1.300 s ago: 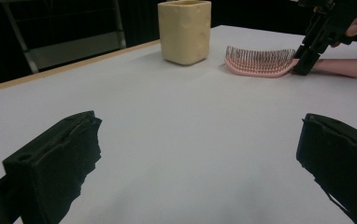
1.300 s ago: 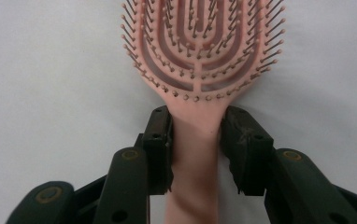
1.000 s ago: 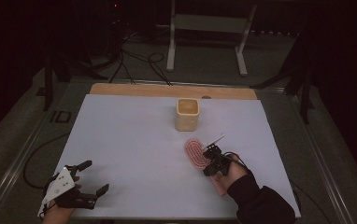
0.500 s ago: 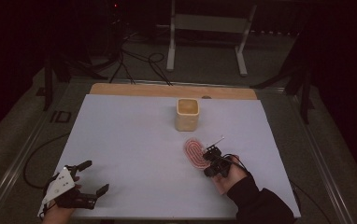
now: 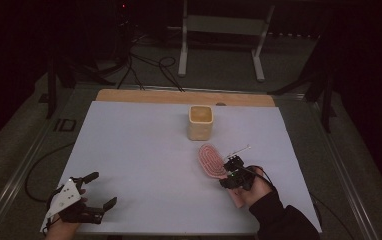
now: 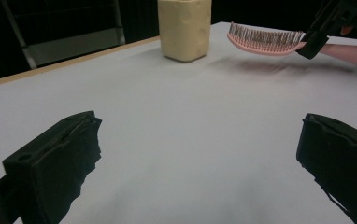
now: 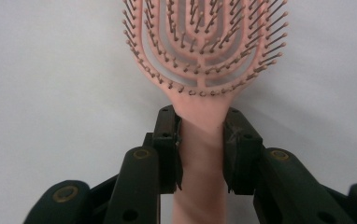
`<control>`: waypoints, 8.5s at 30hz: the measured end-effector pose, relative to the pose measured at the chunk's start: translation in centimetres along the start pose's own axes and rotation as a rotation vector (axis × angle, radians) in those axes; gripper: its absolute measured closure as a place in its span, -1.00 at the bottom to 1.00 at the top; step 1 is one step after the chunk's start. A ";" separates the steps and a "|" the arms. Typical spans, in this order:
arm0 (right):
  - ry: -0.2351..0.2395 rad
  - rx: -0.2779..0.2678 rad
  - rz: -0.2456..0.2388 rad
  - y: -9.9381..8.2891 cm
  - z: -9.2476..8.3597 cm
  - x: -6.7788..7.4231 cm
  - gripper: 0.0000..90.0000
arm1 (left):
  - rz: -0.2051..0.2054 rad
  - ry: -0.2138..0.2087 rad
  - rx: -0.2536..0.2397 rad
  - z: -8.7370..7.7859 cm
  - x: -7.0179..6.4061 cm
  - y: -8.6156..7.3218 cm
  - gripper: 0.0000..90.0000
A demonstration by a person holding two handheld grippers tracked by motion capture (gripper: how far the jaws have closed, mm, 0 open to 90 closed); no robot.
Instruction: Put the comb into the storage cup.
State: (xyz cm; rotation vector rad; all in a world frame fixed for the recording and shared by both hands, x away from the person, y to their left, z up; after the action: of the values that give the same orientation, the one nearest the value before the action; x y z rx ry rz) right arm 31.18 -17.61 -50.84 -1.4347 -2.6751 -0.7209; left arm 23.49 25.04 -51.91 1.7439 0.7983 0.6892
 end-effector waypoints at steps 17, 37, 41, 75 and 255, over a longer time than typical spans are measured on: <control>-0.008 -0.129 -0.096 1.1 -2.4 1.5 0.56 | -0.005 0.004 0.008 0.0 0.1 -0.1 -1.00; 0.011 -0.278 -0.160 3.9 -4.8 2.6 0.56 | -0.012 0.014 0.013 0.1 0.2 -0.1 -1.00; 0.000 -0.315 -0.175 5.0 -5.2 2.9 0.56 | -0.011 0.013 0.015 0.0 0.2 -0.1 -1.00; -0.075 -0.592 -0.230 12.1 -7.1 2.2 0.56 | -0.012 0.012 0.014 0.0 0.2 -0.2 -1.00; 0.270 -0.648 -0.434 15.7 -2.8 -4.7 -0.78 | -0.023 0.023 0.022 0.0 0.4 -0.4 -1.00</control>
State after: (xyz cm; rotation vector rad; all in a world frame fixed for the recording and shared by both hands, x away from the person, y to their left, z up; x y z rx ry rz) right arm 45.79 -15.10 -43.35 -0.7024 -2.6613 -1.7917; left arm 23.65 25.43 -52.27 1.7471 0.8435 0.6879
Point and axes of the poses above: each handheld gripper's, and its own axes: z roughly forward along the jaws, y roughly out of its top, x roughly to its left, the point moved 4 cm from there along z, roughly forward along the jaws, and after that the axes turned 9 degrees about y, right-handed, at the moved point
